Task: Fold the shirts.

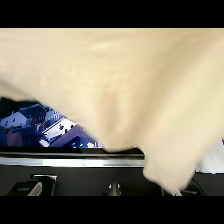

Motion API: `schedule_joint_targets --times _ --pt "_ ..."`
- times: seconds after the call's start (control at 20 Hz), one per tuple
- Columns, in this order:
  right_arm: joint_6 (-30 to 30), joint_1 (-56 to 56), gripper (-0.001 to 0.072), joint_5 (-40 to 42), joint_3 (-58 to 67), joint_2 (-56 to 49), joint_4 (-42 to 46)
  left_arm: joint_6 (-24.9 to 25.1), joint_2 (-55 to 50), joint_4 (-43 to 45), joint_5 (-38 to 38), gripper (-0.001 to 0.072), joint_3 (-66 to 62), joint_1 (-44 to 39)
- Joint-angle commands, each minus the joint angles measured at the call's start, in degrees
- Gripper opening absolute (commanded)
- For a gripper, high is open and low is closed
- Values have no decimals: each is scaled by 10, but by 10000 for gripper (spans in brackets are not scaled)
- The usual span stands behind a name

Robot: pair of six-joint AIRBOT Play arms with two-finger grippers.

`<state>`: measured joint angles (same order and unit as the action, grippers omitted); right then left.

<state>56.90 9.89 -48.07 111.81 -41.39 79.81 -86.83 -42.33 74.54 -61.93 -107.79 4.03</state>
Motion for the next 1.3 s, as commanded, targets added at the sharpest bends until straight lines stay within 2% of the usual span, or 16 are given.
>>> schedule_joint_targets --times 0.0,0.2,0.35,0.45,0.55,0.6,0.75,0.95,1.0,1.05,1.1,1.15,1.2,1.25 --pt "2 0 15 -26 1 -44 29 -2 -29 18 -71 25 30 0" --pt "-17 0 16 -57 1 -176 23 2 -96 20 -63 25 139 0" --pt "-21 -1 16 -89 1 -322 14 35 -170 20 21 26 233 0" --pt "17 -1 16 -87 1 -424 -18 35 -236 20 83 26 273 0" --pt "87 -1 16 -92 1 -517 -80 32 -314 19 106 26 279 0" --pt "115 -1 17 -100 1 -559 -127 32 -348 12 105 26 279 0" --pt "123 -14 17 -131 1 -650 -233 33 -438 -24 89 27 279 0" --pt "114 -56 19 -148 1 -707 -227 32 -509 -67 47 27 279 -8" --pt "109 -58 93 -149 1 -708 -228 33 -515 -67 34 36 279 -10" --pt "105 -56 257 -154 2 -703 -228 33 -515 -66 19 147 278 -10" --pt "85 -46 431 -178 7 -694 -228 33 -514 -59 -15 387 268 -3" --pt "53 -33 525 -215 12 -683 -222 33 -514 -51 -61 596 254 8" --pt "27 -16 549 -265 14 -669 -206 33 -514 -44 -119 655 241 23" --pt "15 0 549 -326 14 -657 -178 33 -511 -45 -167 655 240 38"
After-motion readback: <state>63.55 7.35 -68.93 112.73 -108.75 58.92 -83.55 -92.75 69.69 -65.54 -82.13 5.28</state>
